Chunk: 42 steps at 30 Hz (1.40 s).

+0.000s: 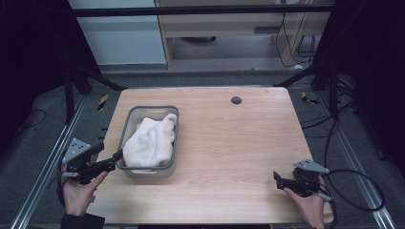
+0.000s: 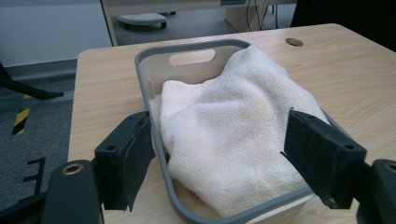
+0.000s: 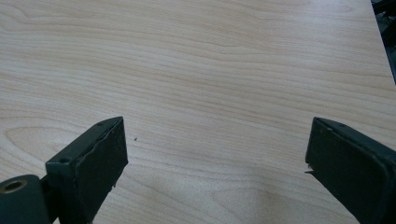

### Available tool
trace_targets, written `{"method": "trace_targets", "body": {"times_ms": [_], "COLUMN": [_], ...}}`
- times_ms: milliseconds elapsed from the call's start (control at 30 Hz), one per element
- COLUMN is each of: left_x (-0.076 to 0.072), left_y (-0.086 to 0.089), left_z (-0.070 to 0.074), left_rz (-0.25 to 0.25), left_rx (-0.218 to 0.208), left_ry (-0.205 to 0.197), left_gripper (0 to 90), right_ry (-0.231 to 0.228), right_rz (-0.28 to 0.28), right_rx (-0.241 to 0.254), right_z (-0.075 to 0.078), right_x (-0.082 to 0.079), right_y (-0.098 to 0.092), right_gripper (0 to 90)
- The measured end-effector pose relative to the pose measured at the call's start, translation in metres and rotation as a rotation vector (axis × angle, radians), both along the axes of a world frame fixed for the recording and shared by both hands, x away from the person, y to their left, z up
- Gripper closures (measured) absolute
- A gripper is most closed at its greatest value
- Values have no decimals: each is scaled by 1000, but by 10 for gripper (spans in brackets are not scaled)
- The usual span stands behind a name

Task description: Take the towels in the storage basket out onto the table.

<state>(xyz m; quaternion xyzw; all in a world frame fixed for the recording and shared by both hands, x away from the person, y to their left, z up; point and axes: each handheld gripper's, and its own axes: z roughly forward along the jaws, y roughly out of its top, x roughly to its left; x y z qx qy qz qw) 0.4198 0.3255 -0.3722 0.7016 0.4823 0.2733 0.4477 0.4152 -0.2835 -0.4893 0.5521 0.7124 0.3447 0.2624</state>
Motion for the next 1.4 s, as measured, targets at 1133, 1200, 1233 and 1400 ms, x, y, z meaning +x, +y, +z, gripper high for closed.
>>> {"method": "trace_targets", "body": {"times_ms": [1133,1200,1233,1400], "left_x": [70,72,75,82], "left_y": [-55,-58,-61,-68], "left_z": [23,21,19,13], "left_rz": [-97,-101,-106,-113], "left_rx": [177,184,189,202], "left_ry": [251,268,285,315], "left_gripper": [248,246,243,231], "right_ry": [49,52,51,60], "right_rz": [27,30,34,35], "right_rx": [-11,-15,-20,-21], "right_z": [-4,-4,-4,-5], "right_x": [3,3,4,4], "right_y": [3,3,3,4], "right_gripper": [47,47,46,45]}}
